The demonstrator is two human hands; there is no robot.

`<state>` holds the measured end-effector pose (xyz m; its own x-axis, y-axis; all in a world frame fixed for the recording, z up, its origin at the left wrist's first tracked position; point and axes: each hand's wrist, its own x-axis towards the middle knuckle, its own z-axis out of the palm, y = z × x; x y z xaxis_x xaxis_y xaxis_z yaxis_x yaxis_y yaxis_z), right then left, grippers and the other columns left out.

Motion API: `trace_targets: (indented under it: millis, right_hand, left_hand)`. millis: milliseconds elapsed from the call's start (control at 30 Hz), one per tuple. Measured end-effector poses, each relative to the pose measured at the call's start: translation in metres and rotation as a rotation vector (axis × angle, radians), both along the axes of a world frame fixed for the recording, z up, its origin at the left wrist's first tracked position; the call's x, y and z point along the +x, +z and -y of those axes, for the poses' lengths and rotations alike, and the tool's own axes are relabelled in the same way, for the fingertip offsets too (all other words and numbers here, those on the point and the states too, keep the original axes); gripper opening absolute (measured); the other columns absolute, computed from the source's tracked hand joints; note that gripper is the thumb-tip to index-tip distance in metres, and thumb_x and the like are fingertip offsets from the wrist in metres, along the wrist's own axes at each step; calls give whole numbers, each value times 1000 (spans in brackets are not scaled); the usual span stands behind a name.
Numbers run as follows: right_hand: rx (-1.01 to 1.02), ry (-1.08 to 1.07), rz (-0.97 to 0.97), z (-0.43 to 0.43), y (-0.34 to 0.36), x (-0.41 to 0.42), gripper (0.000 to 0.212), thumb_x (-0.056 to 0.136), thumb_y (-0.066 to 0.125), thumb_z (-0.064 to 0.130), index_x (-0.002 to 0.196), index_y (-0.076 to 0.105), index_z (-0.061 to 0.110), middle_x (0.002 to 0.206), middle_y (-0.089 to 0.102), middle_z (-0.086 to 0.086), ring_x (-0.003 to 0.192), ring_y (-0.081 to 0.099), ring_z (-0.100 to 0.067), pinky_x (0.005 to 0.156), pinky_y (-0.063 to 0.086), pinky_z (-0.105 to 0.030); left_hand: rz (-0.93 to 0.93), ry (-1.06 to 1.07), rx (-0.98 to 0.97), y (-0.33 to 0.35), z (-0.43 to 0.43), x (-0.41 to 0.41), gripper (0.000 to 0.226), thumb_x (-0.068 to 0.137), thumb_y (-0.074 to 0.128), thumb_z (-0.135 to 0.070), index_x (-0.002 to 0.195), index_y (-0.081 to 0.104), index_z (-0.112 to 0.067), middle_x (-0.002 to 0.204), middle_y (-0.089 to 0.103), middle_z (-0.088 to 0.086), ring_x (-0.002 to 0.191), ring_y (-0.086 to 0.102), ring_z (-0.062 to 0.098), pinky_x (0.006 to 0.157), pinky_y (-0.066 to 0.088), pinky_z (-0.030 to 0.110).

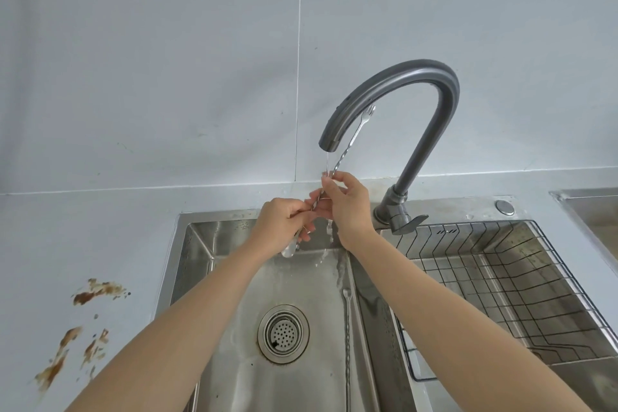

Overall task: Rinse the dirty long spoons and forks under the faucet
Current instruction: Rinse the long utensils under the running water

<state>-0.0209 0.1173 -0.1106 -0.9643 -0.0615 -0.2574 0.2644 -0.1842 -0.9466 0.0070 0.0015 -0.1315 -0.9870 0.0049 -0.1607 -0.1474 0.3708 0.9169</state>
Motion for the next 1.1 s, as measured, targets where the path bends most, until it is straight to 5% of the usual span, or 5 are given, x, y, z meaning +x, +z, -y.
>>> trace_targets:
  millis: [200, 467, 700, 933, 1100]
  right_hand:
    - [-15, 27, 10, 1, 6, 1, 15, 92, 48, -4, 102, 49, 7, 71, 60, -9, 46, 65, -7, 48, 55, -20]
    - [71, 56, 66, 7, 11, -2, 10, 99, 39, 17, 96, 45, 10, 71, 61, -9, 42, 64, -10, 44, 54, -21]
    - [-10, 39, 32, -1, 14, -6, 11, 89, 51, -7, 94, 51, 3, 70, 59, -11, 48, 65, -11, 58, 58, -23]
    - [52, 64, 63, 2, 13, -6, 23, 97, 46, 13, 74, 50, 7, 66, 60, -10, 44, 65, -11, 52, 56, -25]
    - [-37, 57, 33, 5, 11, -6, 14, 89, 53, -5, 81, 56, 5, 72, 61, -11, 51, 67, -10, 61, 59, -22]
  left_hand:
    - [59, 28, 26, 9, 5, 13, 7, 86, 59, 1, 85, 66, 3, 56, 57, 7, 20, 45, -2, 30, 33, 7]
    - [41, 104, -22, 3, 5, 15, 8, 80, 68, -6, 76, 67, 0, 51, 57, 2, 26, 48, -2, 34, 38, 9]
    - [14, 147, -99, 1, 11, 19, 17, 76, 72, -9, 65, 60, -8, 50, 57, -1, 28, 49, -5, 35, 34, 2]
    - [9, 131, -128, -7, 16, 29, 19, 77, 72, -12, 62, 60, -14, 51, 57, -4, 30, 50, -6, 41, 37, 3]
    - [-15, 110, -202, -11, 25, 37, 14, 79, 70, -15, 67, 64, -10, 51, 58, -7, 32, 50, -7, 42, 38, 2]
